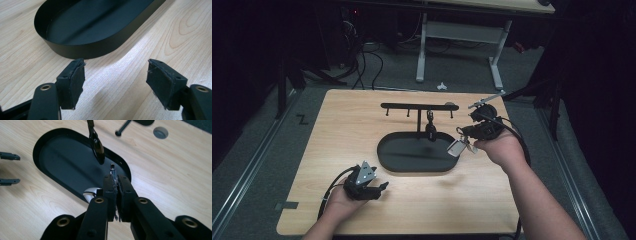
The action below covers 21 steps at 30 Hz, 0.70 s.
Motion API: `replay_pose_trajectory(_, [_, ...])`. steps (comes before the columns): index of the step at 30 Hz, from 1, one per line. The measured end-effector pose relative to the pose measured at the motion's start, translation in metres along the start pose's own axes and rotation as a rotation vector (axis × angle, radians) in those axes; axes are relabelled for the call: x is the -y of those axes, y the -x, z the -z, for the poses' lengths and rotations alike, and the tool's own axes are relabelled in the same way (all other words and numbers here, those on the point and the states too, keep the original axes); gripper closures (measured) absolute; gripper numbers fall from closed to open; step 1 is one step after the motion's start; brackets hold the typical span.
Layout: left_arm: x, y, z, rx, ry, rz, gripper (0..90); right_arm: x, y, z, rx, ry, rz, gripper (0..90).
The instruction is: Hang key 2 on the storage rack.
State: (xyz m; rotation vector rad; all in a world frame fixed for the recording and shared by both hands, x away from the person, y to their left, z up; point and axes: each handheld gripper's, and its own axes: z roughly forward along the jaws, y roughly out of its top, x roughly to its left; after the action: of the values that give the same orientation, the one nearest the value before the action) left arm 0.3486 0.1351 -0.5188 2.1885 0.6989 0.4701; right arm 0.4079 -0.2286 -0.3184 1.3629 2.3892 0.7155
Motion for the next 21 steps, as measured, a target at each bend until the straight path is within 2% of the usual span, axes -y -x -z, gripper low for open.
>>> replay_pose_trajectory(13, [0.0,-0.001,0.001,0.002,-0.004,-0.001,31.1,-0.027,-0.008,-0.007,-0.005,0.007,0.018,86.4])
replay_pose_trajectory(21, [0.001,-0.002,0.001,0.002,-0.006,0.001,31.0,-0.037,-0.002,-0.014,-0.002,0.009,0.001,86.4])
